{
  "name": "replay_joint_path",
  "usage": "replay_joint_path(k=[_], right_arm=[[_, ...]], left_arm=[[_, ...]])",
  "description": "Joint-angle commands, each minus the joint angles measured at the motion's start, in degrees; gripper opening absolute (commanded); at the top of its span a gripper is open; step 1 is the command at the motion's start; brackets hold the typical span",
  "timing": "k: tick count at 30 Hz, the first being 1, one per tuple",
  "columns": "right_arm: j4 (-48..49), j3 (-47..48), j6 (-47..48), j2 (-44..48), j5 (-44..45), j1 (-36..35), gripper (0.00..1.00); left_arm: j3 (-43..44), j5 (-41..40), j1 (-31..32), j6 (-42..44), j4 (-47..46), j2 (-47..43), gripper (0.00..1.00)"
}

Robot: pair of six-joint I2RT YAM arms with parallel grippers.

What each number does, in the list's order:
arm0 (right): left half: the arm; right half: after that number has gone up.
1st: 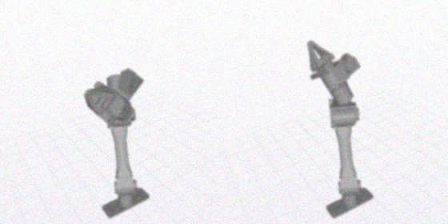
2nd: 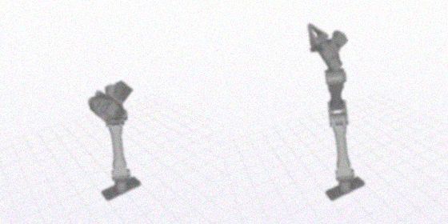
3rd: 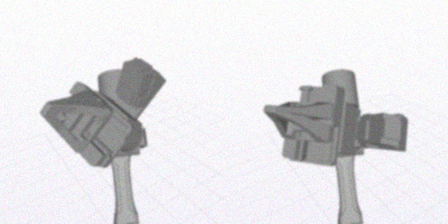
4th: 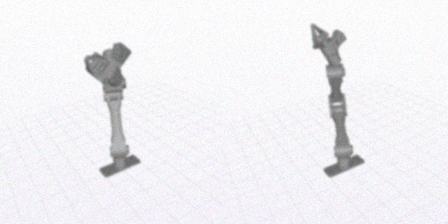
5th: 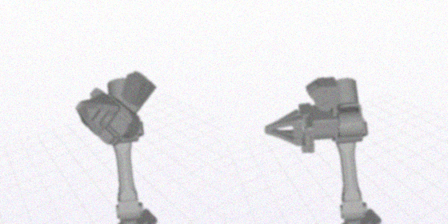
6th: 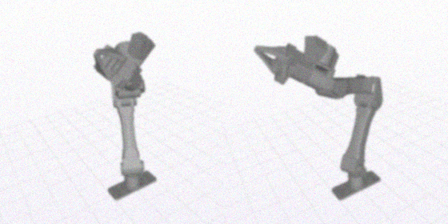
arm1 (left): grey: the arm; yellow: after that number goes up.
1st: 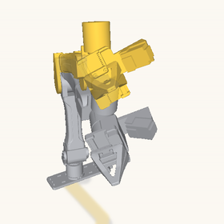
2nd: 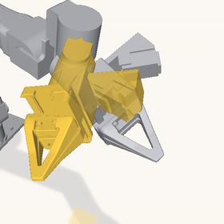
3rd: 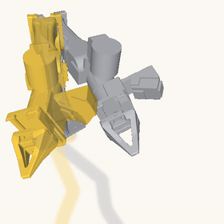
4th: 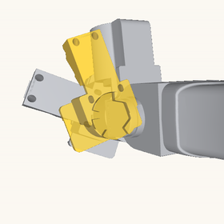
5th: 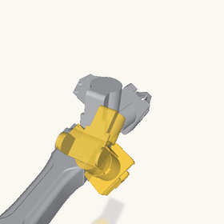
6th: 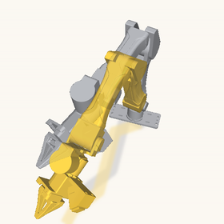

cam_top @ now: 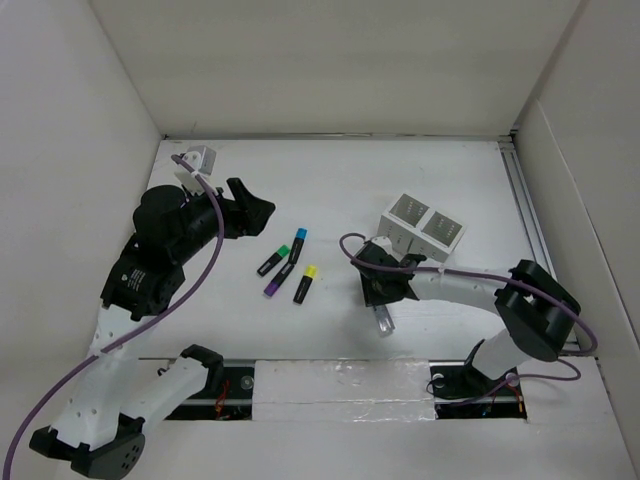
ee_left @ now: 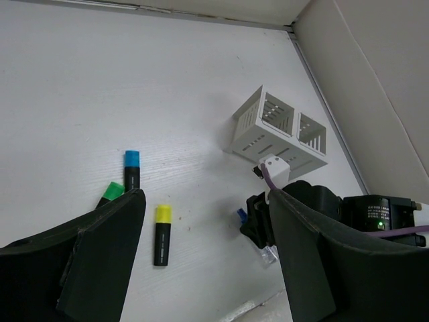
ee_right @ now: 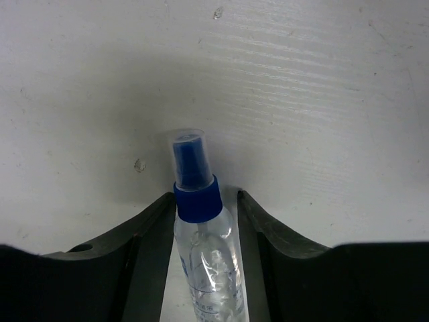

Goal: Organize the desk

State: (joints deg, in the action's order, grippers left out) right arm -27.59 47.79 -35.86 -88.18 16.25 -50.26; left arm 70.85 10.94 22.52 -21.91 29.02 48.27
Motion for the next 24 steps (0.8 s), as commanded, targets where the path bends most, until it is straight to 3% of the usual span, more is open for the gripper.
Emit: replay_joint_path(k=[1,2,5,9,11,19,24], right_arm=[[2.1,-0.6,-0.7,0.3,1.1,-0.4,0.47],[1.8,-0.2,-0.4,-0.2,2.1,-0.4,0.46],[0.7,2.0,1.1,-2.4,3.5,-0.4,0.33],[0.4,2.5,1.7,-2.0,3.9,0.2,0.07],[-0.1,3.1,1.7,-0.7,3.9,0.2,0.02],[-4.7,14.3,5.3,11.8,4.1,5.2,0.0],[-4.2,21.5,8.4,18.3,3.2,13.9,0.0]], left_arm=[[0.1,0.5,0.2,0.5,-1.9,-0.2,0.71],[0.2,0.6,0.2,0.5,-2.4,-0.1,0.71],[0.6,1.0,0.2,0.6,-2.5,0.5,0.71],[0.7,0.7,0.2,0.7,-2.4,0.2,0.71],[0.6,0.6,0.2,0.7,-2.3,0.2,0.71],[0.3,1.4,0.2,0.3,-2.8,0.5,0.71],[0.1,2.2,0.2,-0.2,-3.5,0.9,0.71]])
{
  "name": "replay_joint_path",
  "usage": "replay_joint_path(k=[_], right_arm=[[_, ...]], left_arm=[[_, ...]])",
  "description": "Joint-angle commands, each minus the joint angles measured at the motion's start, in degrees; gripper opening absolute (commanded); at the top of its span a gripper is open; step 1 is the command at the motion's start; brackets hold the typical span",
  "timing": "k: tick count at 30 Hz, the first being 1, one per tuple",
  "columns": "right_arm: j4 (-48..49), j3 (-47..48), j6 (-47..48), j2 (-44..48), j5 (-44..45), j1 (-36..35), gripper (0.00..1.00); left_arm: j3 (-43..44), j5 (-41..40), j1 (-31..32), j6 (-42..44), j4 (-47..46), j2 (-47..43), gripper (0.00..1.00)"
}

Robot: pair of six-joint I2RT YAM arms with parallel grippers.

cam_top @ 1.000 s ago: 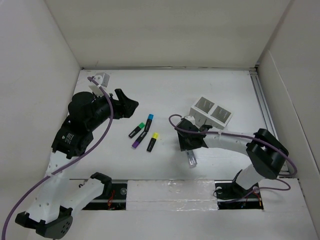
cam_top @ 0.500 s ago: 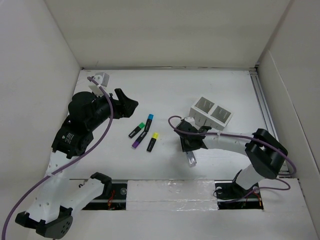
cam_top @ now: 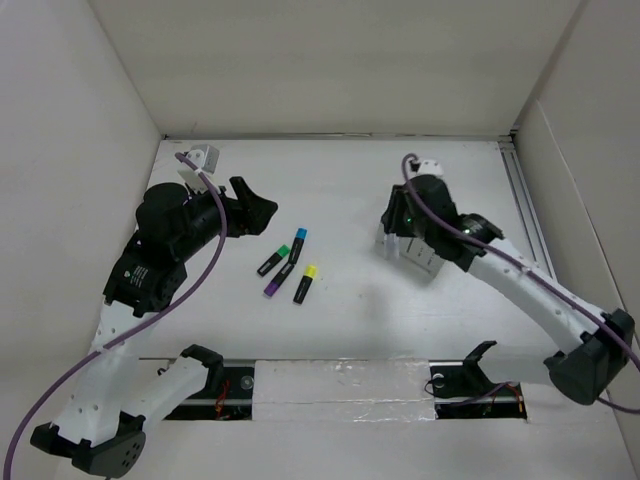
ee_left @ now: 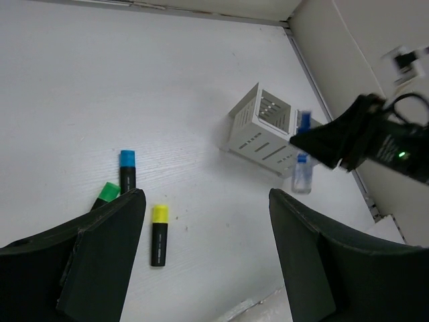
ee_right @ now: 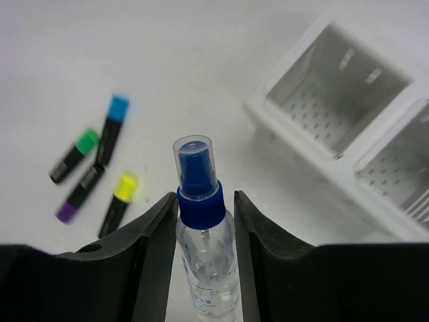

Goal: Organize the desk

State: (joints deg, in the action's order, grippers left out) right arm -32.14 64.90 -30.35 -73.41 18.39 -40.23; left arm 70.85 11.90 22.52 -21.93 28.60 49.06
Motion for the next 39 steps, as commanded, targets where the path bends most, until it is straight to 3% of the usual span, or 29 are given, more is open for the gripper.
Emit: replay_joint_path(k=[1,4,10,19,31,37,39], right_arm=[[0.6,5.2,3.9,4.3,1.0,5.4,0.0],[1.9,6.7,4.6,6.1,4.1,11.9,0.0],[16.3,-0.8,4.2,9.1,10.0,23.8,0.0],[30.8,-9.3,6.4,6.7,17.5,25.5,0.0],[33.3,-17.3,4.5,4.9,22.9,22.0,0.0],[32.3,-19.1,3.6,7.7,25.2,18.7,0.24],[29.6,-18.8,3.5,8.4,25.6,18.1,0.4]], left_arm=[[0.0,1.6,0.2,-0.3,-3.3,0.1,0.71],[-0.6,2.2,0.2,-0.6,-3.9,0.1,0.71],[-1.9,4.2,0.2,-0.9,-4.7,0.3,0.7],[-3.2,4.6,0.2,-1.4,-3.6,-1.2,0.7],[-3.4,5.3,0.2,-2.3,-4.1,-0.1,0.69],[-4.1,4.8,0.2,-2.9,-5.1,0.1,0.69],[-4.4,4.9,0.2,-2.9,-5.6,0.2,0.69]])
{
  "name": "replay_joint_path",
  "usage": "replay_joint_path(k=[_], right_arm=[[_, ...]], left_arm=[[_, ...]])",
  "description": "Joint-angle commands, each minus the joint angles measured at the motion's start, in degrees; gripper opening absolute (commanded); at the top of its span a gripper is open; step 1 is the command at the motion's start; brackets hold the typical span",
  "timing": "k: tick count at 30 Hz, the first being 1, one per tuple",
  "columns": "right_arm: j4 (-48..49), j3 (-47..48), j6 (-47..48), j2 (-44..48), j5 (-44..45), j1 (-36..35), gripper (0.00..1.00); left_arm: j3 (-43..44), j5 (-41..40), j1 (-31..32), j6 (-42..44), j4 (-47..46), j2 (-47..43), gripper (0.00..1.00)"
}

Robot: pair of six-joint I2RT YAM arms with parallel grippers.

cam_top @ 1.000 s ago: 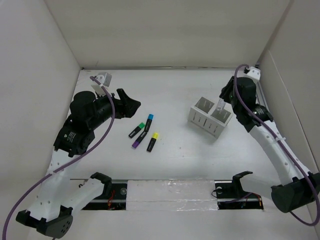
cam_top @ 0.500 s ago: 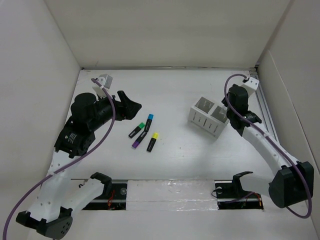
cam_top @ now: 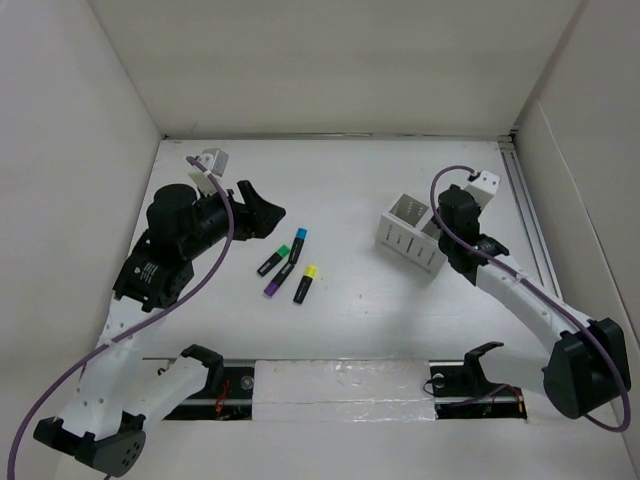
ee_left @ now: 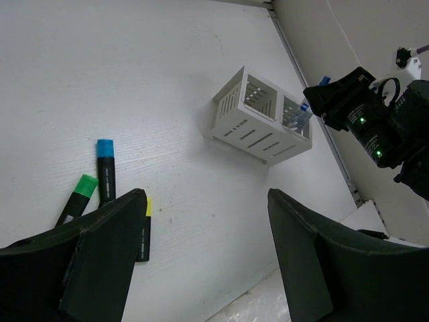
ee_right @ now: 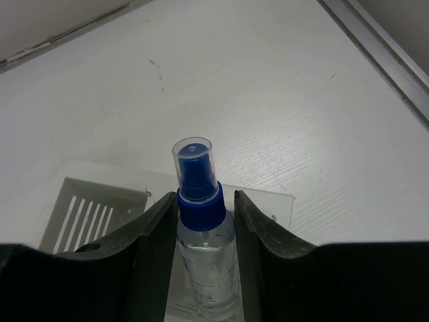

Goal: Organize the desk

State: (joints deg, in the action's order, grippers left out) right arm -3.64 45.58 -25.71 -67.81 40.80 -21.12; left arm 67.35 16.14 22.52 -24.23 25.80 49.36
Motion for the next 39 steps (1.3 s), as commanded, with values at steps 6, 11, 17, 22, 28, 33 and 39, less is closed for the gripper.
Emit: replay_joint_path(k=[6,11,17,22,28,33,39], right_arm=[[-3.9,4.4,0.9,6.7,3.2,-1.6,0.8],[-10.8,10.8,3.1,9.3,-4.9,-3.2,0.54],[-14.6,8.5,-3.5,8.7,-17.4,-18.5,0.0],[-14.1,7.9,-8.5,-1.5,-22.6,-31.2,0.06],[-21.1,20.0,-10.2,-22.6,-24.2,-39.2,0.73],[-18.9,27.0,-11.8,-32.6,-23.9,-40.3,0.75],[-23.5,36.0,-13.9,-44.3,-18.7,-40.3,0.71]], left_arm=[[-1.6,-0.2,0.2,-0.6,-3.7,-0.8,0.68],[-1.9,-3.7,0.2,-1.6,-3.3,-1.3,0.65],[-3.1,-7.2,0.2,-3.9,-3.8,-3.9,0.56],[-3.6,-8.8,0.2,-3.8,-3.0,-6.0,0.39],[-5.2,-9.6,0.2,-4.1,-1.0,-6.5,0.0],[-5.7,-11.5,0.2,-4.2,0.0,-8.1,0.05],[-5.7,-10.6,0.9,-4.0,0.6,-9.5,0.27]])
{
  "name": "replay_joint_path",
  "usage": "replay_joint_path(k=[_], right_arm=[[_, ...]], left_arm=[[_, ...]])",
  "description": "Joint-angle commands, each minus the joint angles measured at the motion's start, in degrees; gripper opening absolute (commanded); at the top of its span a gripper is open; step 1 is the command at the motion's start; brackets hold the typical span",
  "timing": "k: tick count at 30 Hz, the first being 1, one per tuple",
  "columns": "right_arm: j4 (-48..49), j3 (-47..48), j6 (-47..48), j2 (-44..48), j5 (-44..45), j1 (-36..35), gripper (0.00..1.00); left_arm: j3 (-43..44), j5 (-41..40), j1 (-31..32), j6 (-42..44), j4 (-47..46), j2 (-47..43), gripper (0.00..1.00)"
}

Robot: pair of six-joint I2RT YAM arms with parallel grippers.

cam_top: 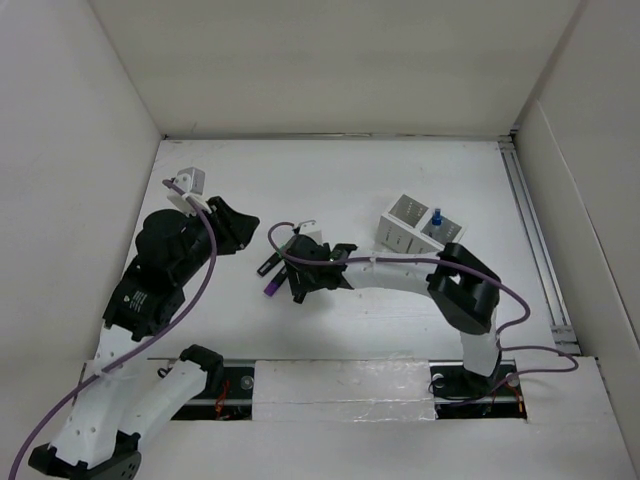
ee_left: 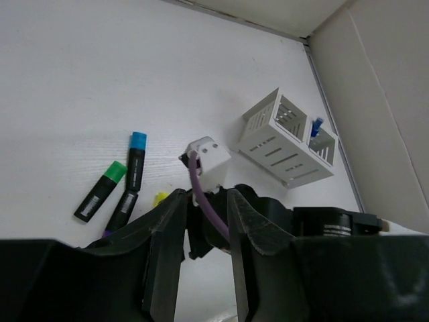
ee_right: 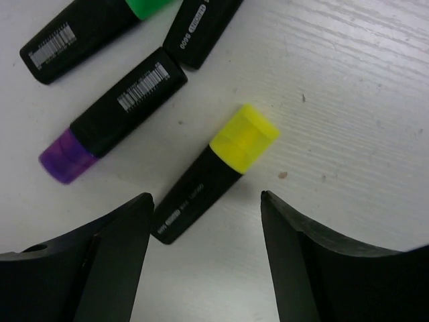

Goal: Organize the desk

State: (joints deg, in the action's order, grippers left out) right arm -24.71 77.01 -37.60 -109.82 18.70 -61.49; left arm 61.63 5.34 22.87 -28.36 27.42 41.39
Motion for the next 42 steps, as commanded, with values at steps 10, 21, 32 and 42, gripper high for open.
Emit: replay_joint_path(k=[10,21,32,42], right_arm=[[-5.2,9.3,-7.7,-9.7,4.2,2.5,0.62],[-7.0,6.6,-9.2,-7.7,6.8,3.0,0.19],[-2.3,3.3,1.8,17.3,10.8,11.7,0.07],[8.4,4.7,16.4,23.7,15.3,35.6,0.07]], left_arm=[[-0.9,-1.4,2.9,1.1,-1.1,-3.4,0.31],[-1.2,-1.3,3.5,2.1,-2.9,-1.8,0.31],[-1.7,0.6,3.5,0.1,-6.1,0.3,0.32],[-4.9,2.9,3.5,-5.0,-10.0,0.0,0.34]])
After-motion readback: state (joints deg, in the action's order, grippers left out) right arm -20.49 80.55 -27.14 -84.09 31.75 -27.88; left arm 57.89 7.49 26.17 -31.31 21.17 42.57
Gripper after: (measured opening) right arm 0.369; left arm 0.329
